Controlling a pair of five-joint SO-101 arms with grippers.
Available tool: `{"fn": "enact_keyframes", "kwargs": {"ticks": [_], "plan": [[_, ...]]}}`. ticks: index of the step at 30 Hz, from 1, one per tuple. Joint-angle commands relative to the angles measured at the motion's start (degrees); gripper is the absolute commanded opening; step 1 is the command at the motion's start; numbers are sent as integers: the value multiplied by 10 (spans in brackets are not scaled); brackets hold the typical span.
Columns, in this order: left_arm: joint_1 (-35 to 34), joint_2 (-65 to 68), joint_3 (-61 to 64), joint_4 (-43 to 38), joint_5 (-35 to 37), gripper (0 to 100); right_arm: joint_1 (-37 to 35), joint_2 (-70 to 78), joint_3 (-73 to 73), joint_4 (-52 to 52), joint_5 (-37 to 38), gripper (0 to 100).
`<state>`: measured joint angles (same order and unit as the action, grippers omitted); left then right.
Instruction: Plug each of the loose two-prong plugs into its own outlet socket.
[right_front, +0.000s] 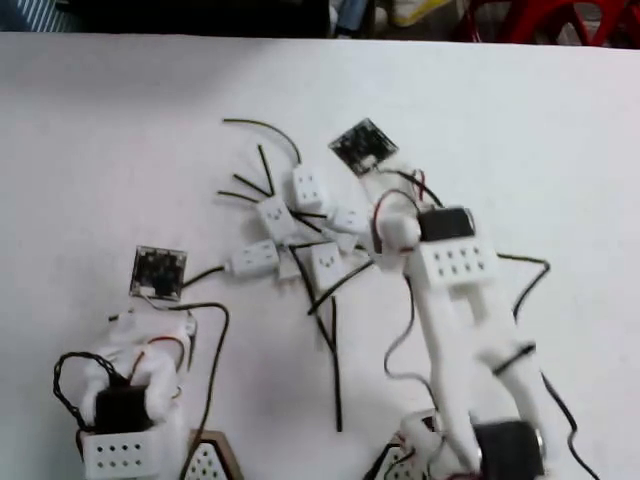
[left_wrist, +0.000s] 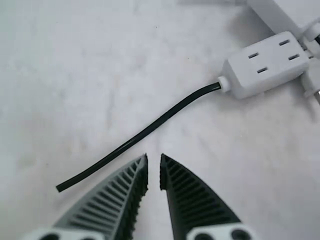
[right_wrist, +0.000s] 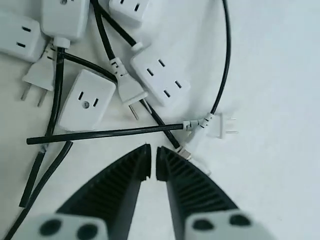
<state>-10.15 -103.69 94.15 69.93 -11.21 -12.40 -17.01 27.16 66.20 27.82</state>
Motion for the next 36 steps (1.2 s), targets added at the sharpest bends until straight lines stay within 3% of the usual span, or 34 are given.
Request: {"fn": "enact_keyframes", "kwargs": {"ticks": [1,6,16,36], "plan": [[-4,-6,-18,-12,0,68,15,96,-106,47,-62,114],[-4,-6,-18,-11,0,68,36,229,-237,120,-83,135],[-4,-6,-18,-11,0,68,68,405,-378,165,-92,134],[-4,-6,-7,-14,0,68,97,453,-391,173,-88,57]]}}
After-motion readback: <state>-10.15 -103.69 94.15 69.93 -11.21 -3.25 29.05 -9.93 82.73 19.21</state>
